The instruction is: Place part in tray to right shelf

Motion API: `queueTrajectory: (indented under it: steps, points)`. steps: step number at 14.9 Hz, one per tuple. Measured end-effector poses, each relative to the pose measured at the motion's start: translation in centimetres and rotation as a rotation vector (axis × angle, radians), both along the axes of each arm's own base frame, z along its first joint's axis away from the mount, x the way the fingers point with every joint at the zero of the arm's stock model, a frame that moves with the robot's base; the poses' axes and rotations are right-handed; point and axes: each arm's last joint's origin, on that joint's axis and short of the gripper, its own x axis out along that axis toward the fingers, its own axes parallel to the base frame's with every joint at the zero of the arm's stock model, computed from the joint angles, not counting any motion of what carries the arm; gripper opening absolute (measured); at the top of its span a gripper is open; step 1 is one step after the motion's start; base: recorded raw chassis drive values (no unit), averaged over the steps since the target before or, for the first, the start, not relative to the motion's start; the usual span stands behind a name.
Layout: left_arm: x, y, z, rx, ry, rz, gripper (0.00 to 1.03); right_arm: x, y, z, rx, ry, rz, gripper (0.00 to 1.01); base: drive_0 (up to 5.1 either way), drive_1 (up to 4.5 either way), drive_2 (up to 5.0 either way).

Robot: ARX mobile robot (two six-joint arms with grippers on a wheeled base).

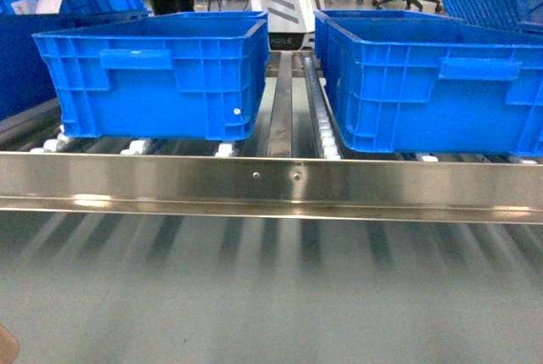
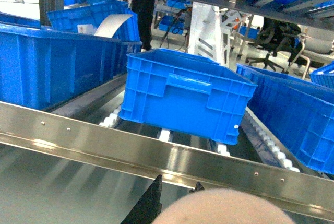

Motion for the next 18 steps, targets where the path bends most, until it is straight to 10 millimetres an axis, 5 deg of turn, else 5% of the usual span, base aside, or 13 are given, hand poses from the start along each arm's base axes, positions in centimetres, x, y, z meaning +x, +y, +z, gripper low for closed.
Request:
queueTrajectory:
  steps: [13, 18]
  points:
    - [-1.2, 0.0, -0.3, 0.002, 0.011, 0.000, 0.12, 0.0, 0.0, 0.0, 0.000, 0.000, -0.001, 0.05, 0.0, 0.00, 0.0]
    - [-1.2, 0.0, -0.3, 0.003, 0.011, 0.000, 0.12, 0.0, 0.0, 0.0, 0.000, 0.000, -0.001, 0.61, 0.0, 0.00, 0.0]
